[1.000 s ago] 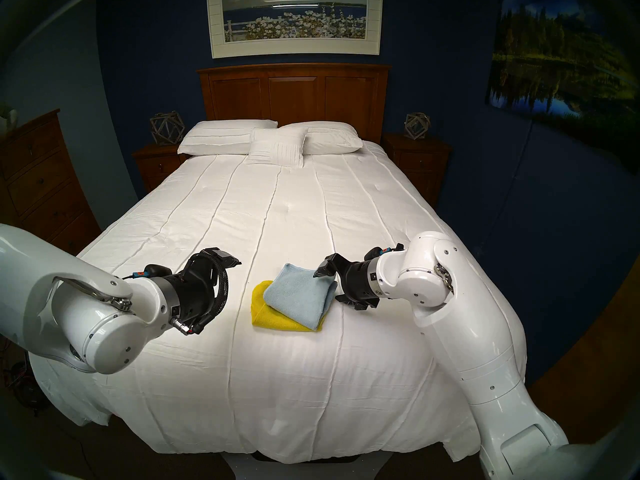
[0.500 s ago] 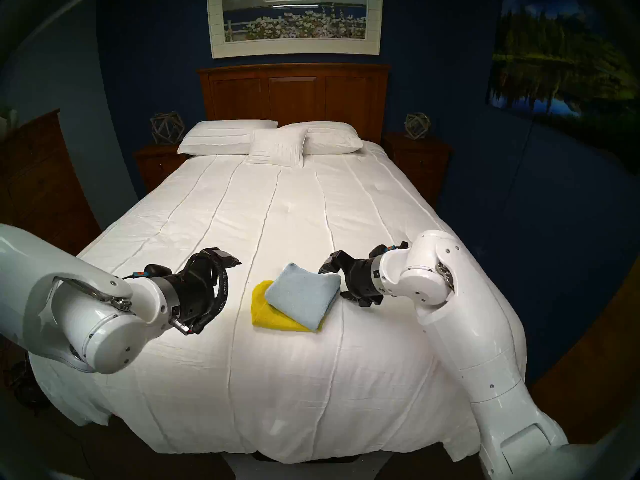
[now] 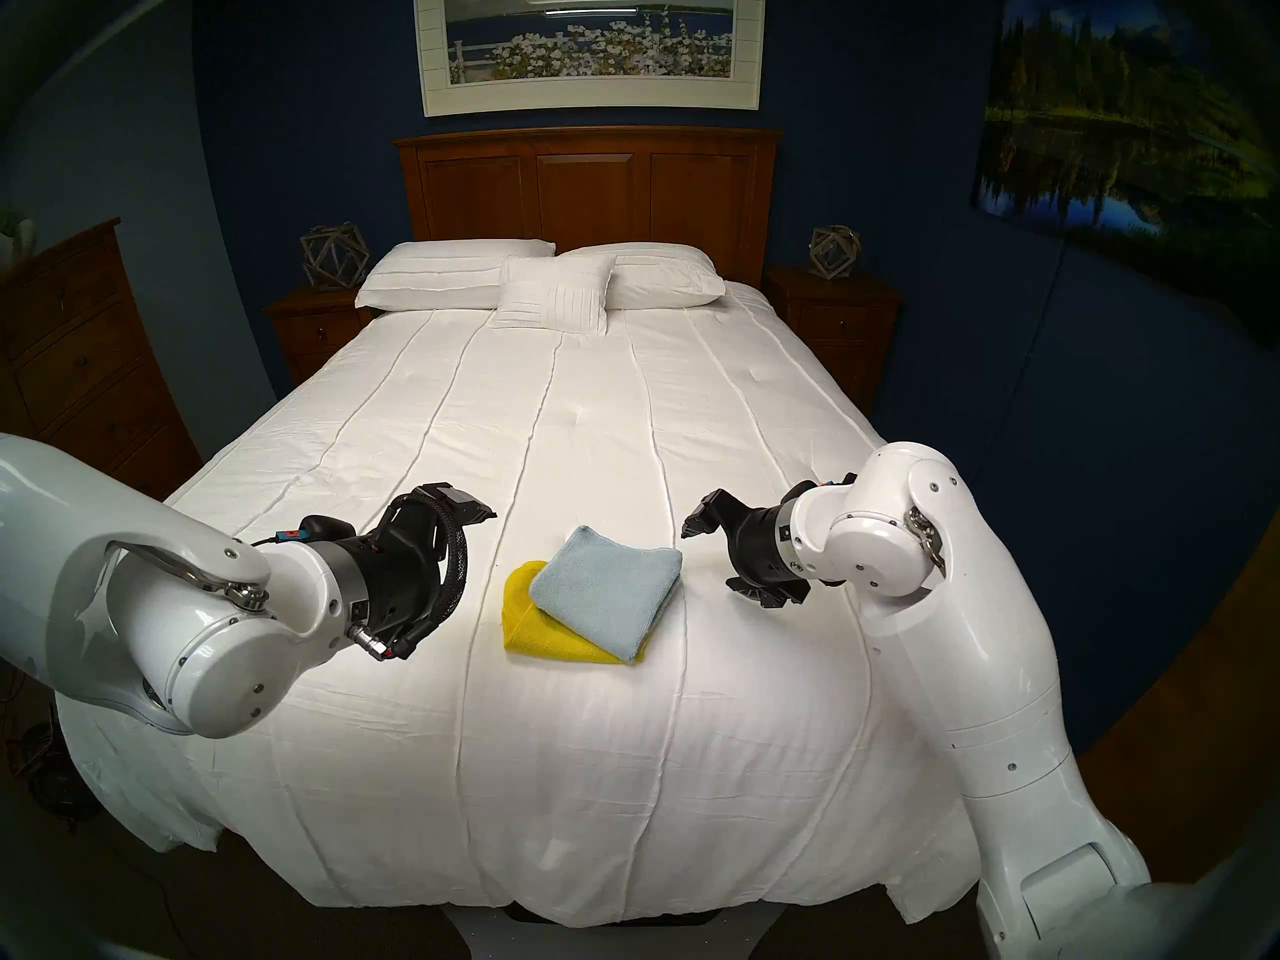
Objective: Fold the hand towels twice and stack them up
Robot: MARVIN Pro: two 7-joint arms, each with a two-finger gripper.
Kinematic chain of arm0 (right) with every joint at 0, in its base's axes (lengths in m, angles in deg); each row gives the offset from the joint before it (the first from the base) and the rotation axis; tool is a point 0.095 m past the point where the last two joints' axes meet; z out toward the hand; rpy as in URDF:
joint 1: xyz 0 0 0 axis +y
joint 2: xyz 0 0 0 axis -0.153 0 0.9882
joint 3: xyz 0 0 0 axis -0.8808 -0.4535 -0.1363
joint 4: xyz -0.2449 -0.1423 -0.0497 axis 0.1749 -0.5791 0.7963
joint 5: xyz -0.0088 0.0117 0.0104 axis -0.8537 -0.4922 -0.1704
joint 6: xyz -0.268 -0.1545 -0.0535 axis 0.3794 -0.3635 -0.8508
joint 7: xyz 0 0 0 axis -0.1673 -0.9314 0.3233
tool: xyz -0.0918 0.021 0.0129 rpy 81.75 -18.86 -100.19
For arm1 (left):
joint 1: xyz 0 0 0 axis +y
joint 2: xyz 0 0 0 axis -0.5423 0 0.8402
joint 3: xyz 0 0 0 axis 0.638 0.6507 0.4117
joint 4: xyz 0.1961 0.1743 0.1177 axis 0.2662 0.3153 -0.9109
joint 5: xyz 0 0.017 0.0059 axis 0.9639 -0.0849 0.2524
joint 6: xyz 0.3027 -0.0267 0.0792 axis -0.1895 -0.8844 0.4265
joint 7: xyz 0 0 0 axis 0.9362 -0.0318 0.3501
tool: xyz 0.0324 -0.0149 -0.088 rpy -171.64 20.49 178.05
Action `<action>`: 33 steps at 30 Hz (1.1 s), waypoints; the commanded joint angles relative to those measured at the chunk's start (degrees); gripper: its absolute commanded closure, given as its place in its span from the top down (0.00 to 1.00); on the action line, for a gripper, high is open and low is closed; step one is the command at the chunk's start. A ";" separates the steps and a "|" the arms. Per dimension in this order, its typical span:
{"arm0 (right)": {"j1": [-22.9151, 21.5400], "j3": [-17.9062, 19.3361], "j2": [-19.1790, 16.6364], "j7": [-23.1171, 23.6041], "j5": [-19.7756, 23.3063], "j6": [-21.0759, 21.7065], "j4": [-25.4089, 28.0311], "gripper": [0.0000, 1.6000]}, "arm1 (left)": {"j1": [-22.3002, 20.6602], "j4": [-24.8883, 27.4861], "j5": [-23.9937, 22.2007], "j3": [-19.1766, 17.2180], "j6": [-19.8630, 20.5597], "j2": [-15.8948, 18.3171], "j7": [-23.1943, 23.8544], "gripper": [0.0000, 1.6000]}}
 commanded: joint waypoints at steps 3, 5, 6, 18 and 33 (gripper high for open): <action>-4.96 -0.96 2.05 -6.08 -2.93 -6.61 -1.77 1.00 | 5.01 -3.17 -0.43 -3.59 4.07 -3.35 0.17 1.00; -5.39 -0.89 2.78 -6.49 -3.35 -7.98 -2.52 1.00 | 6.06 -4.15 -0.70 -4.39 4.67 -4.00 0.20 1.00; -5.44 -0.70 2.90 -6.28 -3.04 -7.98 -2.69 1.00 | 6.41 -4.70 -0.69 -4.62 4.86 -4.42 0.12 1.00; -5.69 -0.20 3.81 -6.52 -3.73 -9.93 -2.41 1.00 | 8.22 -9.80 -1.78 -6.61 6.17 -6.48 -0.31 1.00; -5.59 0.09 4.53 -7.05 -4.34 -11.53 -2.12 1.00 | 8.38 -10.08 -1.60 -6.56 6.33 -6.76 -0.07 1.00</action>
